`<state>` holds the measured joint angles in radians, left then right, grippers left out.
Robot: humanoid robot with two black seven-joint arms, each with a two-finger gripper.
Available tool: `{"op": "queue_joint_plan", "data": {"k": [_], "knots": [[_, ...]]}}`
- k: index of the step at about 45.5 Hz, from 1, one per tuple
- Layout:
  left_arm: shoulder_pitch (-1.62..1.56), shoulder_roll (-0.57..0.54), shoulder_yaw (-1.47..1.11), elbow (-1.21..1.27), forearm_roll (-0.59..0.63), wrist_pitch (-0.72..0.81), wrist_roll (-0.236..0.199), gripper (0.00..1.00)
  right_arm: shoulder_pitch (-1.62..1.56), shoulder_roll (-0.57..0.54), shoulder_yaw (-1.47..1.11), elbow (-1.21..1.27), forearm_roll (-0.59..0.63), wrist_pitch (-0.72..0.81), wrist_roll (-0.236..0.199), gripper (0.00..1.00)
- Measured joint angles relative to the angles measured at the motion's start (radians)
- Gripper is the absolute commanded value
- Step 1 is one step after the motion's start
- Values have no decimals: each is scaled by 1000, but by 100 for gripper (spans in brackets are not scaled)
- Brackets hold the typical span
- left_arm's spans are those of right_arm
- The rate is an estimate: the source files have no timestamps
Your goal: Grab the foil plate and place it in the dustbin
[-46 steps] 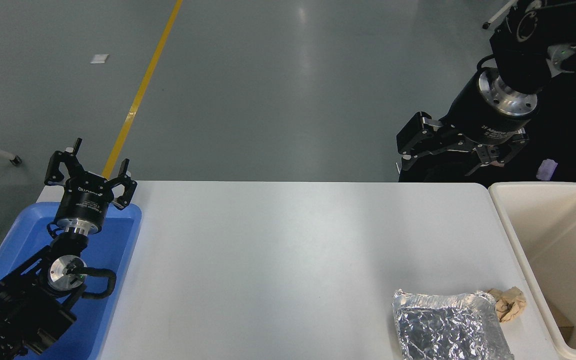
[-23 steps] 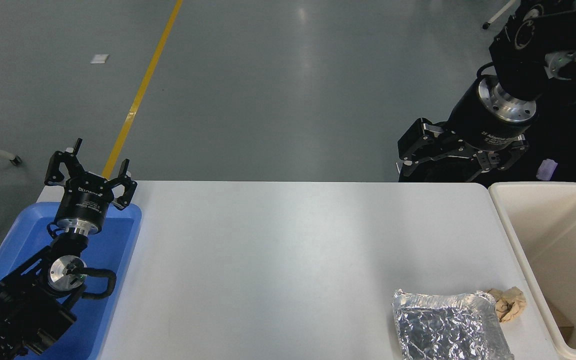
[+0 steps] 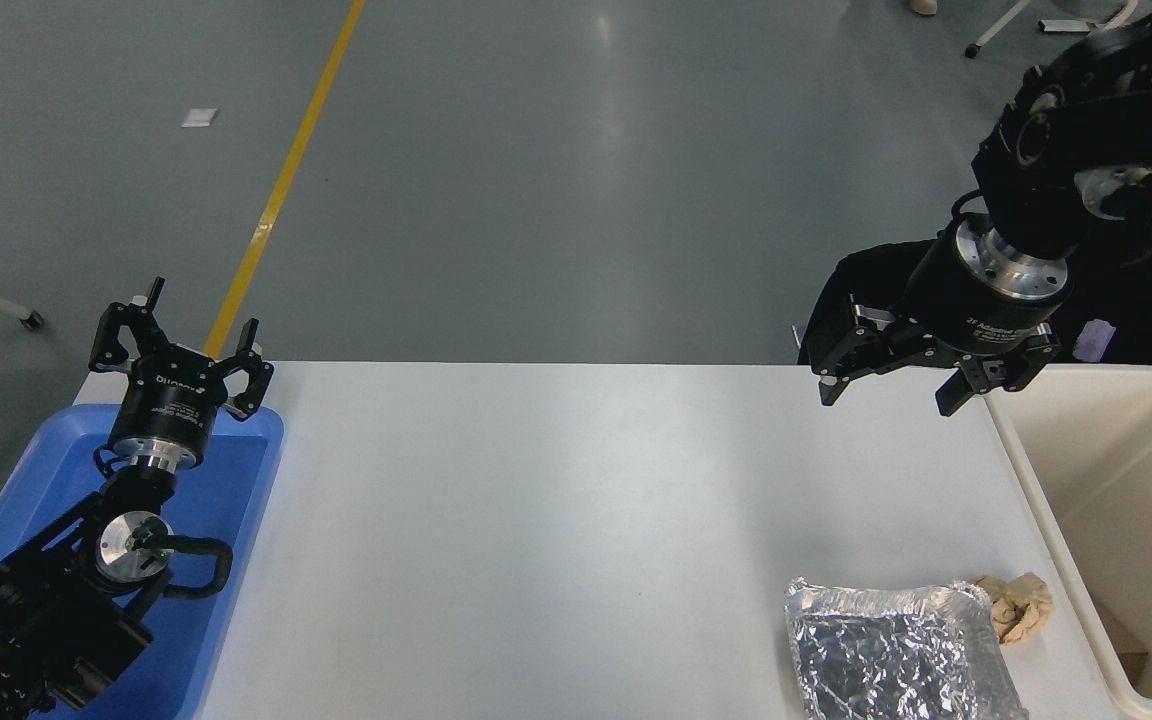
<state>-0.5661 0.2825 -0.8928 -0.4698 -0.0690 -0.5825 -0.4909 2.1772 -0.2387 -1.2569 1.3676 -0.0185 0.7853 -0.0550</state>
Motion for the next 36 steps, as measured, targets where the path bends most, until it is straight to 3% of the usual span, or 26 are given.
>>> {"op": "queue_joint_plan", "data": {"k": [11, 21, 36], "knots": [[0, 0, 0, 0, 0, 1, 0, 99, -107, -38, 13, 5, -149, 0, -1, 100], [0, 0, 0, 0, 0, 1, 0, 99, -254, -91, 74, -2, -263, -14, -2, 94], [0, 0, 0, -1, 0, 1, 0, 99, -475, -189, 102, -19, -342, -333, -3, 94]]}}
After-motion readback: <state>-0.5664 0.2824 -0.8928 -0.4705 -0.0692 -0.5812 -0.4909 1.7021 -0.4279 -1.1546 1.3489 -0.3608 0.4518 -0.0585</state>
